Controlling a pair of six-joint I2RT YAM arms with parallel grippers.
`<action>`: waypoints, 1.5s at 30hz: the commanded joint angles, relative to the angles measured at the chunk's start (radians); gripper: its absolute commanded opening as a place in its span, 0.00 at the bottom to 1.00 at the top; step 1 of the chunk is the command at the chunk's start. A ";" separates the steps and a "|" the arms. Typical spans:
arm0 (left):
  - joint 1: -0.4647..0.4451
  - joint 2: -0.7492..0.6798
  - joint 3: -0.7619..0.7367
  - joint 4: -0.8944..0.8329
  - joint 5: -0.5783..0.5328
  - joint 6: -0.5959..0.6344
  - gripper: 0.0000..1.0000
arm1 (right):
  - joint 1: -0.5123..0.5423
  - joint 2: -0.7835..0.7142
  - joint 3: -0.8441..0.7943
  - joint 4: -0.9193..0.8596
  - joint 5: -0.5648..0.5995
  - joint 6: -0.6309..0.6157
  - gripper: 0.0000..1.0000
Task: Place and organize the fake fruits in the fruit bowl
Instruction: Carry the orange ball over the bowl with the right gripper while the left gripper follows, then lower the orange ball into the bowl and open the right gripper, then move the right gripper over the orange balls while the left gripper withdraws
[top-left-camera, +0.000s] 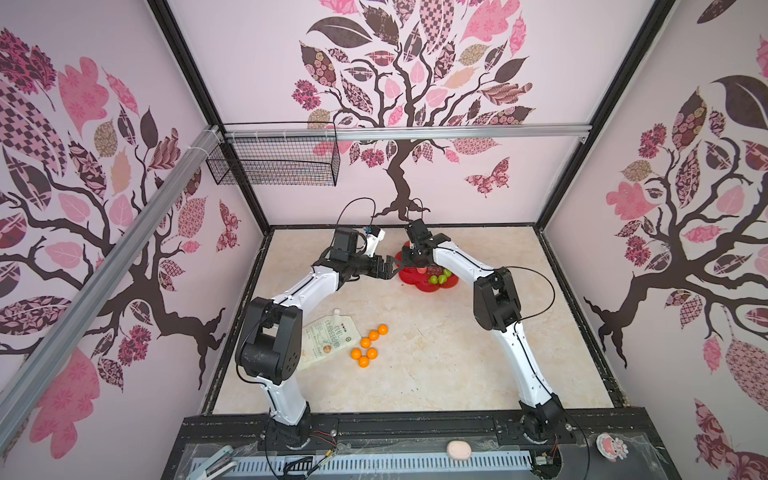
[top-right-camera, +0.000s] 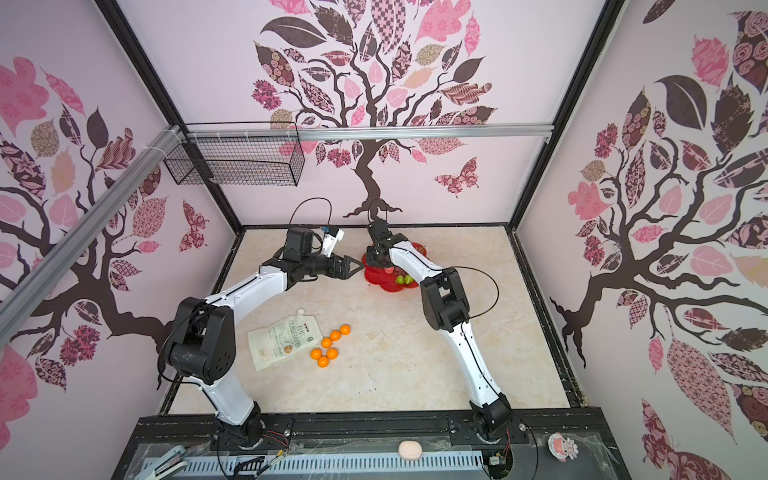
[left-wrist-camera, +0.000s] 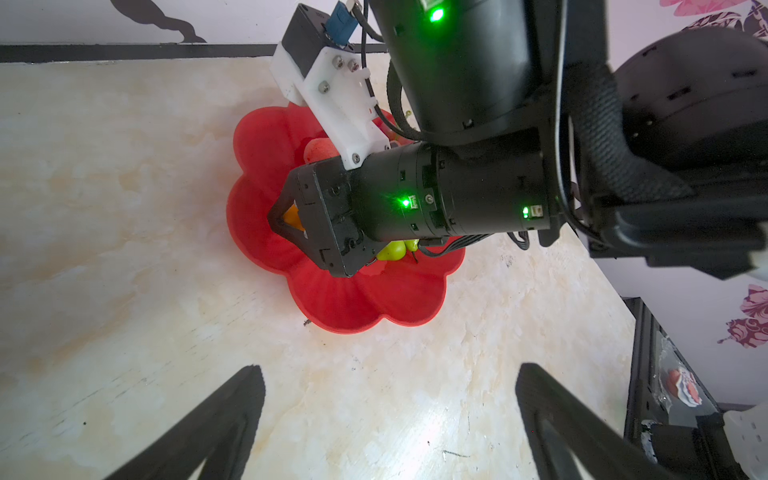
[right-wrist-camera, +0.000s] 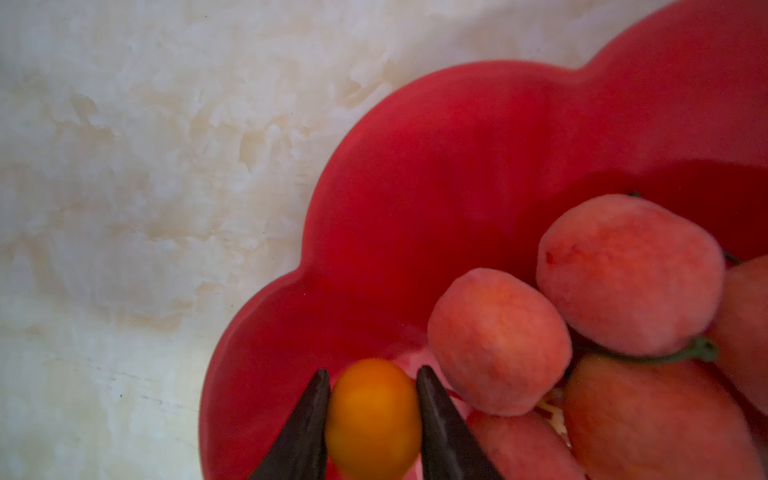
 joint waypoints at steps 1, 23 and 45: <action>0.002 0.017 0.050 -0.009 0.004 0.018 0.99 | 0.002 0.058 0.057 -0.036 0.013 -0.014 0.36; 0.003 -0.009 0.073 -0.077 -0.006 0.074 0.99 | 0.000 -0.024 0.059 -0.050 -0.009 -0.032 0.44; 0.109 -0.105 0.073 -0.336 0.259 0.434 0.99 | 0.051 -0.476 -0.461 0.147 -0.079 -0.006 0.44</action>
